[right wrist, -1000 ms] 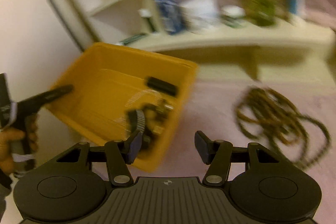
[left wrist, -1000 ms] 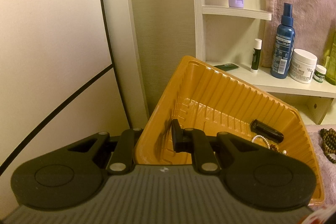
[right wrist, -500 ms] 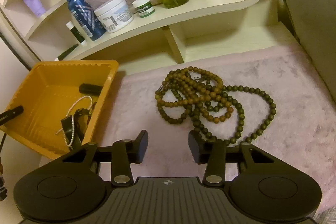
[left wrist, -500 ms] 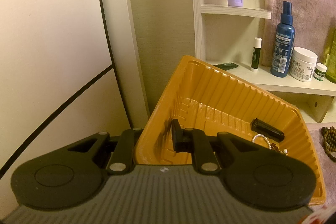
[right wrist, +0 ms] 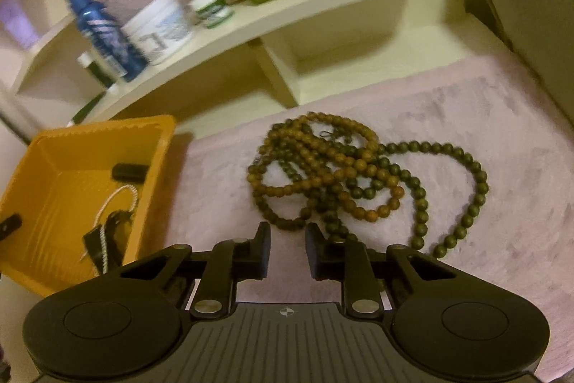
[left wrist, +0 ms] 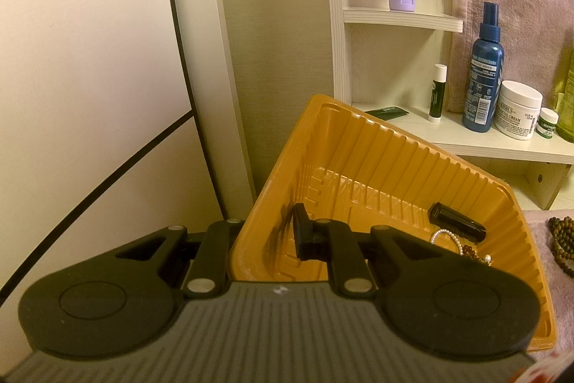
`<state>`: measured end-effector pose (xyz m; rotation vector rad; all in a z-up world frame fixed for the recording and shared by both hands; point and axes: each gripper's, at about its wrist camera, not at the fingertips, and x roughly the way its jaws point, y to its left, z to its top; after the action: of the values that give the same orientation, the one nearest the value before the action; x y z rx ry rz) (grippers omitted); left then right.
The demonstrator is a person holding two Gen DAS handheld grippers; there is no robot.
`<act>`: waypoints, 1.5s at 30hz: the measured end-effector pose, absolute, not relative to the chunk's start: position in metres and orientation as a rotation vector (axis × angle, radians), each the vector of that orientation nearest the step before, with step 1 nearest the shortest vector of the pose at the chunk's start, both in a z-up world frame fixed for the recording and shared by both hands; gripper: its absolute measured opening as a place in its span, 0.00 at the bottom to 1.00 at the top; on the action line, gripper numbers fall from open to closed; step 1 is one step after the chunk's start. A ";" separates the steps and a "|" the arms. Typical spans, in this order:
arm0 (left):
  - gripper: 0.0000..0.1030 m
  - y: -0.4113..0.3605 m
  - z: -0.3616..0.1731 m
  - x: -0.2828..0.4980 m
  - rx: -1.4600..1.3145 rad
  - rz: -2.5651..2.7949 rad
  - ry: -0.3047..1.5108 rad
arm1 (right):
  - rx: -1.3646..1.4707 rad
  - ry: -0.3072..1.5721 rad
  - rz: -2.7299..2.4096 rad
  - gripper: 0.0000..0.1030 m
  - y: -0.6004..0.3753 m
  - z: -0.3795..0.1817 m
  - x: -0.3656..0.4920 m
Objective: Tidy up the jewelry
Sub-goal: 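Move the right tool back over the wooden bead necklace pile, then pinch a strand of the bead necklaces with the right tool and lift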
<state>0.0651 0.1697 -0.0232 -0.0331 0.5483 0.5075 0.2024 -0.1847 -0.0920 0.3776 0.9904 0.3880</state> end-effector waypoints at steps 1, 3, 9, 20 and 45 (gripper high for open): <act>0.14 0.170 -0.023 0.065 -0.033 0.507 0.548 | 0.401 0.995 0.372 0.21 -0.186 -0.095 0.204; 0.14 0.170 -0.023 0.065 -0.034 0.507 0.548 | 0.442 0.987 0.351 0.21 -0.188 -0.097 0.209; 0.14 0.170 -0.023 0.065 -0.033 0.507 0.549 | 0.449 0.971 0.300 0.21 -0.183 -0.097 0.221; 0.14 0.170 -0.023 0.065 -0.034 0.508 0.549 | 0.133 0.904 0.254 0.13 -0.145 -0.094 0.218; 0.14 0.170 -0.022 0.064 -0.031 0.506 0.548 | 0.164 0.864 0.520 0.06 -0.178 -0.031 0.163</act>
<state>0.0642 0.1702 -0.0221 -0.0305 0.5484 0.5060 0.1625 -0.1783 -0.0312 0.1643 0.8637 0.5204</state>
